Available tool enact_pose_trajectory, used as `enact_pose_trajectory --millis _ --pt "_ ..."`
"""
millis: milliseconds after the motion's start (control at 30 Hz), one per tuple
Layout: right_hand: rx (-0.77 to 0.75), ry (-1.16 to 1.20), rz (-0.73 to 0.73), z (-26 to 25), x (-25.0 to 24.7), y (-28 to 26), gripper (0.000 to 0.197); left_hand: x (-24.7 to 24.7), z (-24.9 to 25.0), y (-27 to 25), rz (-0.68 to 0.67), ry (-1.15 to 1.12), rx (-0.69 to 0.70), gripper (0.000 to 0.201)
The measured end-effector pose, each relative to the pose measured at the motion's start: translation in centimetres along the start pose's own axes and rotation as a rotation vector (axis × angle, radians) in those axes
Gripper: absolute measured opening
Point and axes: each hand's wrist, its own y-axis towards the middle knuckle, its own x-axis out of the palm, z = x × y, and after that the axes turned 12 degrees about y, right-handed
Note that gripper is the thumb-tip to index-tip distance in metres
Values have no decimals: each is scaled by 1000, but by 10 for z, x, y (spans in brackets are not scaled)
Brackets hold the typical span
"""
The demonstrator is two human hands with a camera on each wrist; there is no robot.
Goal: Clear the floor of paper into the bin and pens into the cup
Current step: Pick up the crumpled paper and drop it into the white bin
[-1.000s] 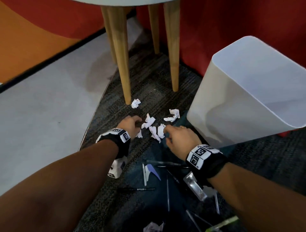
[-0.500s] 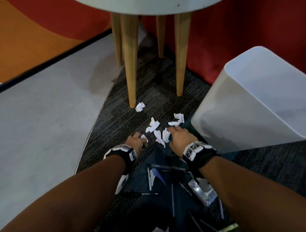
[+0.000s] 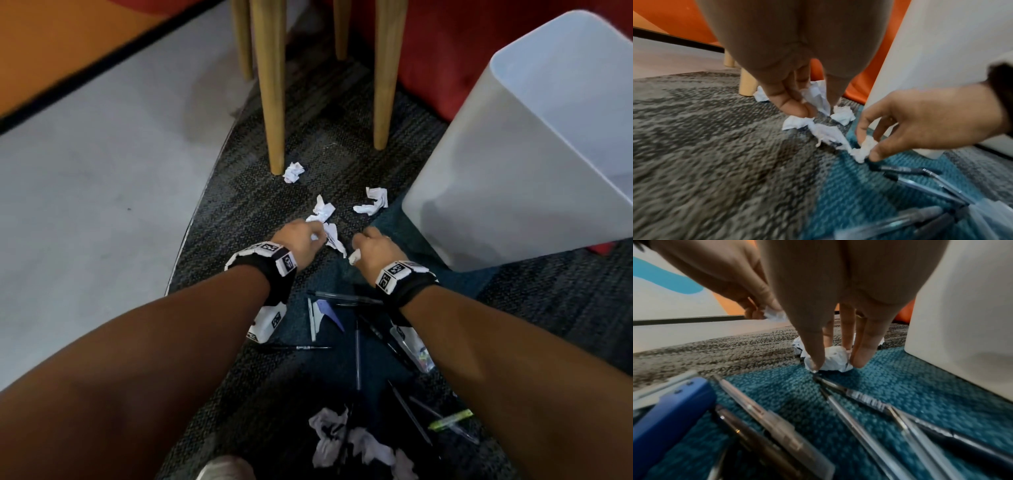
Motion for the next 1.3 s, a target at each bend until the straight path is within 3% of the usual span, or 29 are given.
enact_pose_trajectory --millis 67,233,433,667,767,833,933,1000,1067,1167,1300 --pt "-22 -3 23 3 -1 -5 23 -7 16 1 40 -33 50 22" --pt "-78 16 85 4 -45 -26 23 -57 73 6 255 -152 94 61" --pt "-280 -117 152 -16 -150 -77 31 -132 145 9 485 -306 192 23" --pt "-336 256 421 -11 -241 -175 19 -189 217 -5 705 -484 421 16" --pt "-308 430 578 3 -254 -194 17 -195 236 -7 696 -426 482 18" --pt "-257 422 655 18 -262 -193 17 -192 242 -2 617 -309 479 25" --pt "-164 363 717 42 -270 -185 16 -184 245 4 418 -30 477 54" --pt "-111 324 722 56 -271 -179 18 -179 244 5 387 87 460 63" --pt "-78 296 730 67 -269 -173 20 -176 242 5 433 61 457 58" --pt "-42 236 700 79 -265 -167 29 -166 233 -5 509 -167 472 37" --pt "-21 150 603 77 -259 -164 53 -148 217 -27 486 -307 481 16"
